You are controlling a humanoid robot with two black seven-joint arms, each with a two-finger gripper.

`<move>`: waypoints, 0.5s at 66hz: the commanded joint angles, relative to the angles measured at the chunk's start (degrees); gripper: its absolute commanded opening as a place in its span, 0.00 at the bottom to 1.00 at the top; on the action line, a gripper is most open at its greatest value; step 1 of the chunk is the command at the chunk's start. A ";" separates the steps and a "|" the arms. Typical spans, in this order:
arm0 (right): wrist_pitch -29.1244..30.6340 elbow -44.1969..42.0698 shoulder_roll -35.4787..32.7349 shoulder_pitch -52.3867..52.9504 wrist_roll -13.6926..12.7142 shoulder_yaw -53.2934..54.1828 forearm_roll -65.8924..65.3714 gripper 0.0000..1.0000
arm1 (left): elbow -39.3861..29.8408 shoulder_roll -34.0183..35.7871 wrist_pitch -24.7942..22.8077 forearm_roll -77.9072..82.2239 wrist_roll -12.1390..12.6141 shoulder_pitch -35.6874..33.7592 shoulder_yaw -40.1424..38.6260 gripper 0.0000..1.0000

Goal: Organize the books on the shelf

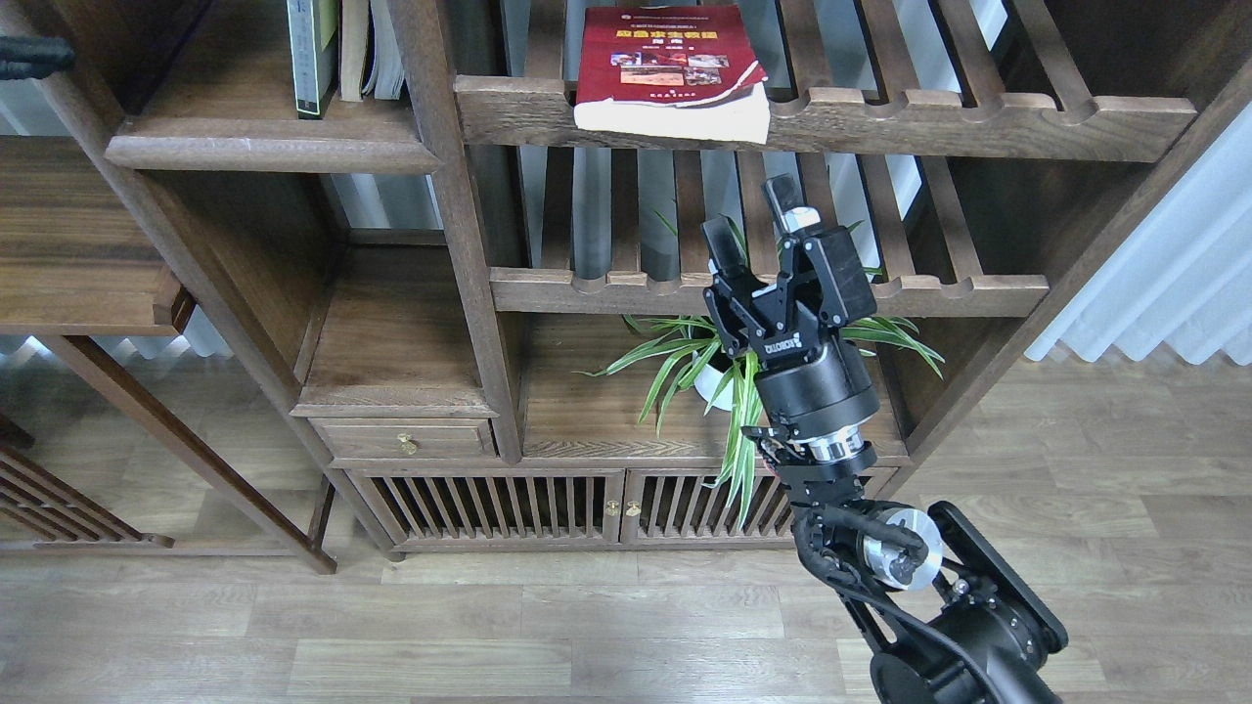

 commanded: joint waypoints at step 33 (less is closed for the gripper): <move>0.00 0.37 0.00 0.51 0.46 0.09 0.11 0.87 | 8.68 -7.49 7.59 -5.04 0.47 -0.52 1.67 0.03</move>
